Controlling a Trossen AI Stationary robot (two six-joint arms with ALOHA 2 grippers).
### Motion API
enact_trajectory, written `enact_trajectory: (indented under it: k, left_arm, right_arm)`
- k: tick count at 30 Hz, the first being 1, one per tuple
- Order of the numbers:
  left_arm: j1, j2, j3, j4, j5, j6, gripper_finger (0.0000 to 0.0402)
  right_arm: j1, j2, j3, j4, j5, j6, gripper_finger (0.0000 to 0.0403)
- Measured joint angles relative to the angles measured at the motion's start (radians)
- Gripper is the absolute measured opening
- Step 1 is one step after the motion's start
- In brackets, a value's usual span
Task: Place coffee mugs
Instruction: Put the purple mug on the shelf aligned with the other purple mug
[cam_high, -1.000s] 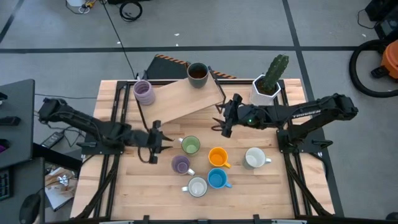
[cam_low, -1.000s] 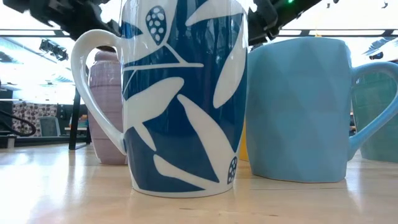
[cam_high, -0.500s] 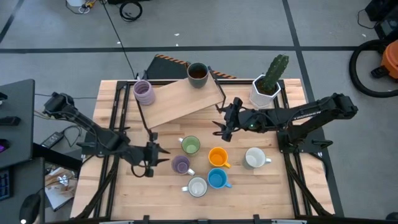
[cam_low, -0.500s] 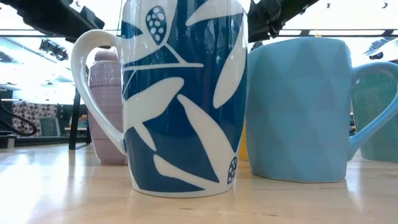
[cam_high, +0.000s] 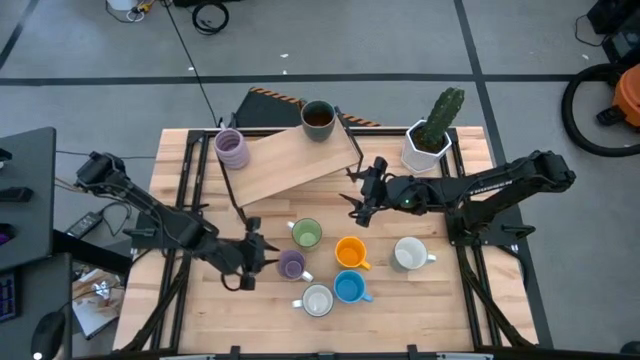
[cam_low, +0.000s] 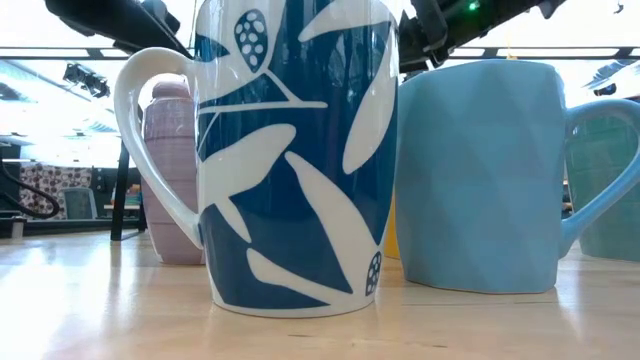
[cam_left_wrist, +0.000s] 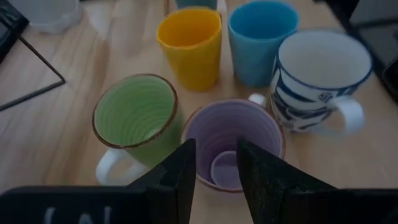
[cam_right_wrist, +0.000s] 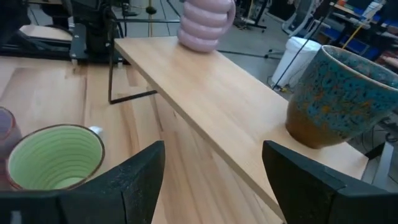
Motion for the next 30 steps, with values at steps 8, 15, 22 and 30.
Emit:
enact_trajectory:
  k: [8,15,22,30]
  left_arm:
    - [0.0,0.12,0.164,-0.248,0.064,-0.076,0.0123]
    - [-0.017,0.158,0.303,-0.416,0.093,-0.194,0.0123]
    - [-0.035,0.187,0.304,-0.405,0.07,-0.197,0.0123]
    - [-0.013,0.278,0.343,-0.335,0.152,-0.182,0.0123]
  right_arm:
    - [0.02,0.0,-0.051,0.066,-0.033,-0.001,0.0275]
    - [0.075,0.0,-0.081,0.139,-0.031,-0.006,0.0275]
    - [0.097,0.0,-0.137,0.284,-0.023,-0.081,0.0275]
    - [0.075,0.0,-0.137,0.284,-0.018,-0.071,0.0275]
